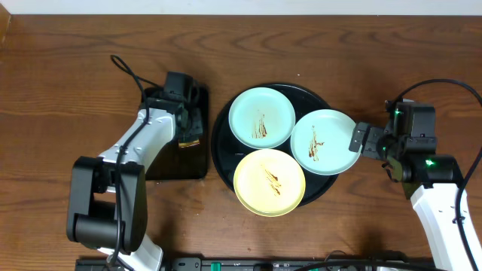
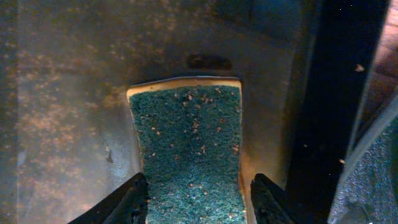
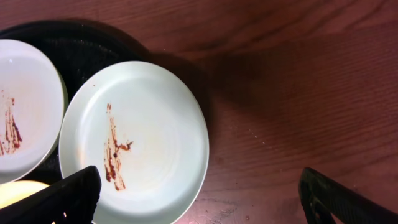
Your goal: Clean dirty plates on tray and stack at the side
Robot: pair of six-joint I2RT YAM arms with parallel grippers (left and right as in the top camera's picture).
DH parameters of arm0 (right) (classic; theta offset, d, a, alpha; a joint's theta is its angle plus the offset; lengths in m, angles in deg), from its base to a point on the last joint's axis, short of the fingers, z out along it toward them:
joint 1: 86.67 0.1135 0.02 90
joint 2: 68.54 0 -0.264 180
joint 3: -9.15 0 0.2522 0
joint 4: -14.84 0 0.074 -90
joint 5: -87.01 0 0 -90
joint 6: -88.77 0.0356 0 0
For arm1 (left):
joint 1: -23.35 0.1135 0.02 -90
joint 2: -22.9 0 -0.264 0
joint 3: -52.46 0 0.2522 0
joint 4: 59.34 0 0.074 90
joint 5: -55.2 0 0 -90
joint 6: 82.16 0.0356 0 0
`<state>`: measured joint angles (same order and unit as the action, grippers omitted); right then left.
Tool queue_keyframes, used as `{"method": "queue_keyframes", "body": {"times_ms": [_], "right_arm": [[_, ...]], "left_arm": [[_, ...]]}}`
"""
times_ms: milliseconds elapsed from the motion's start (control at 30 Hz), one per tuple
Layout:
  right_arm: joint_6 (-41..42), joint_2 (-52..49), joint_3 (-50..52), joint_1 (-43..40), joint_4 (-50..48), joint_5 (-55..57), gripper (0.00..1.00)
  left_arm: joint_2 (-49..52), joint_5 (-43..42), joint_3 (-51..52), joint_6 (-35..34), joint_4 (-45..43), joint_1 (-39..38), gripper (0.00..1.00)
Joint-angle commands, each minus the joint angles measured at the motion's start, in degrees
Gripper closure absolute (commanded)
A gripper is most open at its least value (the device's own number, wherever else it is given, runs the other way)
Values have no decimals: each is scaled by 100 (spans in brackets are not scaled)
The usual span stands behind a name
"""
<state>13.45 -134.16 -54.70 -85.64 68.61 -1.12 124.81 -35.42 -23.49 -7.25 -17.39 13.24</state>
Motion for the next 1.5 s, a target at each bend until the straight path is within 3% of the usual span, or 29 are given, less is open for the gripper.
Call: {"method": "queue_keyframes", "body": {"times_ms": [0, 433, 700, 967, 1100, 1200, 1467], "right_arm": [[74, -28, -111, 39, 11, -46, 1], [74, -28, -111, 39, 31, -46, 1], [74, -28, -111, 39, 46, -46, 1], [74, -28, -111, 39, 55, -46, 1], [74, -28, -111, 39, 55, -46, 1], [74, -28, -111, 39, 92, -46, 1], [72, -28, -111, 39, 151, -42, 3]], "left_arm": [[85, 201, 85, -26, -2, -74, 46], [87, 282, 229, -181, -85, -74, 48], [87, 284, 232, -221, -116, -74, 61], [138, 284, 286, -223, -179, -74, 81], [302, 284, 286, -271, -181, -74, 81], [450, 282, 286, -286, -175, -74, 92], [144, 286, 245, -280, -155, -57, 92]]}}
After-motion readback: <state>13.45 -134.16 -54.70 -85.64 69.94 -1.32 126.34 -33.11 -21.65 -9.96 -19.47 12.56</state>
